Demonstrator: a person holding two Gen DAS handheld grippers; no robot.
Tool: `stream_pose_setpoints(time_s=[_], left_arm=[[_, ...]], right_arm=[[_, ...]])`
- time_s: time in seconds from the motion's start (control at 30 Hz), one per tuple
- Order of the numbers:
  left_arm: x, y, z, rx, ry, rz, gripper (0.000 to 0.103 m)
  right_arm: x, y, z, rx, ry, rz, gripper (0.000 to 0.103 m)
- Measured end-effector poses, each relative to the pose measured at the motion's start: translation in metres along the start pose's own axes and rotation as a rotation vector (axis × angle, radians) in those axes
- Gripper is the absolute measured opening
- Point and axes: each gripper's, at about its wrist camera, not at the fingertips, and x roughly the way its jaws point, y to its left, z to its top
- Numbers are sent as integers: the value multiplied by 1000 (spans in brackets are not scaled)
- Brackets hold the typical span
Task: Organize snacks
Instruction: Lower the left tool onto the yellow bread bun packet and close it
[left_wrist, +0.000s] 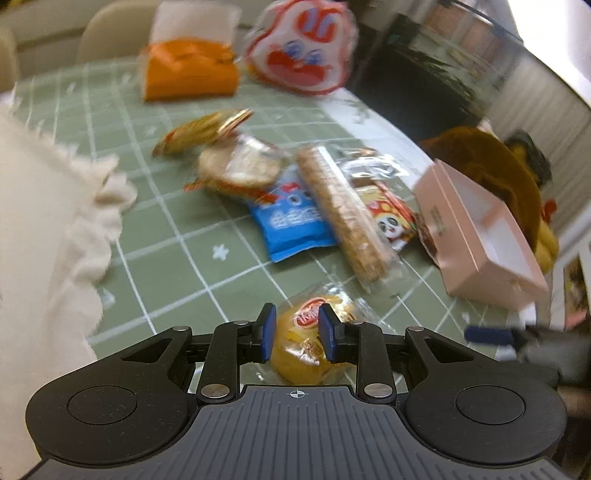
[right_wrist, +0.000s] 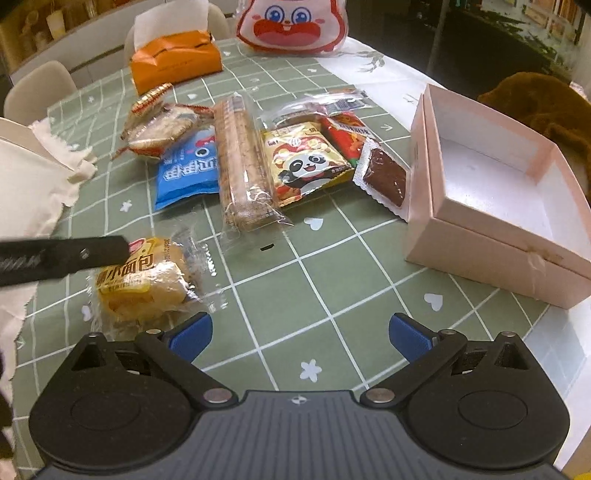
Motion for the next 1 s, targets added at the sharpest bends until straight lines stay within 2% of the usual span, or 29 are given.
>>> stream_pose_setpoints(time_s=[0.1, 0.23, 0.27, 0.33, 0.4, 0.5, 0.63, 0.73, 0.8, 0.87, 0.93, 1.0], left_arm=[[-11, -13, -3, 159, -31, -5, 30], [-7, -36, -16, 386, 29, -20, 30], [-4, -42, -20, 433, 41, -13, 34], [0, -52, -30, 541, 15, 19, 37], [5, -58, -34, 588, -6, 52, 37], [15, -58, -30, 573, -32, 129, 43], [26, -46, -16, 482, -42, 193, 48], [28, -42, -9, 447, -20, 171, 56], [29, -44, -10, 457, -11, 143, 65], [30, -43, -11, 455, 3, 104, 80], [30, -41, -11, 446, 4, 84, 83], [35, -37, -8, 414, 11, 100, 82]], right_arm=[[-1, -7, 1, 28, 5, 6, 99], [-6, -22, -3, 76, 11, 16, 99], [-7, -27, -5, 91, 11, 16, 99], [-10, -35, -9, 115, 11, 10, 99], [-11, -43, -12, 137, 14, 0, 99], [-11, -55, -17, 174, 23, -10, 99], [-15, -62, -23, 190, 23, -14, 99], [-16, -63, -26, 191, 26, -19, 99], [-16, -64, -29, 203, 33, -18, 99], [-15, -66, -31, 208, 39, -18, 99], [-16, -65, -33, 207, 43, -21, 99], [-16, -65, -35, 201, 46, -25, 99]])
